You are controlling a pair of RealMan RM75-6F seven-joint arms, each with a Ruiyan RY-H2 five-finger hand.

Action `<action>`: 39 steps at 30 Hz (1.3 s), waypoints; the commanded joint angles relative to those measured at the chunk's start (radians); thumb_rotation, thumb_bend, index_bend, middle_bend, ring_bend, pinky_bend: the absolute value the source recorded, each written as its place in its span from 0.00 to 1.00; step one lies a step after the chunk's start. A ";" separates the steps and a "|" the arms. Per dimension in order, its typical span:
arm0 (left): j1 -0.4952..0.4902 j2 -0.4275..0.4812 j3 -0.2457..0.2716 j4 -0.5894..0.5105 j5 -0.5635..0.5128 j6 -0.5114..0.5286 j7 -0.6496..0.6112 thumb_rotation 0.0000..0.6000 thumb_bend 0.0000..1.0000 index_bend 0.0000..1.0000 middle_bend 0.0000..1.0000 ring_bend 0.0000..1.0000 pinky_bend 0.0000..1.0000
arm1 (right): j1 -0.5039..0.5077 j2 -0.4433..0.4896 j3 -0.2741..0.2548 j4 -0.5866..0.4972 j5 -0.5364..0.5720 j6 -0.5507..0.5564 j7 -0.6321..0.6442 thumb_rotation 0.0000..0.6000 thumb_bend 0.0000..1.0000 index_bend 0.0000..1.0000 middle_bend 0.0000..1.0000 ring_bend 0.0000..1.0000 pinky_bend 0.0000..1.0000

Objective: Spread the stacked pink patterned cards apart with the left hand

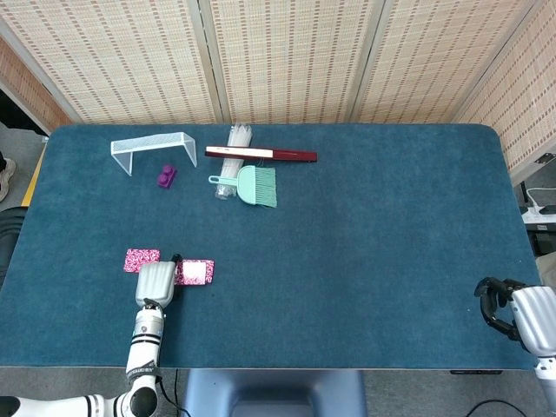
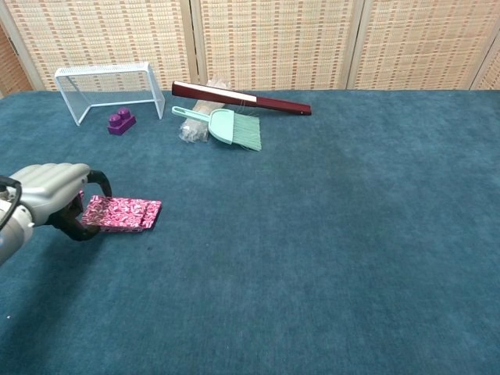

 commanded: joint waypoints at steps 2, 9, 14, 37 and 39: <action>0.032 0.064 0.023 -0.080 0.027 0.015 -0.034 1.00 0.33 0.47 1.00 1.00 1.00 | 0.000 0.000 -0.001 -0.002 -0.001 -0.003 -0.005 1.00 0.55 0.79 0.73 0.67 0.93; 0.093 0.170 0.087 -0.163 0.099 0.049 -0.089 1.00 0.33 0.47 1.00 1.00 1.00 | 0.001 -0.001 -0.001 -0.004 0.001 -0.006 -0.008 1.00 0.55 0.79 0.73 0.67 0.93; 0.153 0.228 0.149 -0.172 0.160 0.085 -0.141 1.00 0.33 0.47 1.00 1.00 1.00 | 0.000 -0.003 -0.001 -0.004 0.001 -0.003 -0.010 1.00 0.55 0.79 0.73 0.67 0.93; 0.233 0.162 0.176 0.031 0.198 0.048 -0.192 1.00 0.33 0.20 1.00 1.00 1.00 | 0.001 -0.005 -0.002 -0.007 0.001 -0.008 -0.019 1.00 0.55 0.79 0.73 0.67 0.93; 0.235 0.163 0.172 0.028 0.202 0.049 -0.185 1.00 0.33 0.14 1.00 1.00 1.00 | 0.001 -0.005 -0.001 -0.007 0.003 -0.008 -0.019 1.00 0.55 0.79 0.73 0.67 0.93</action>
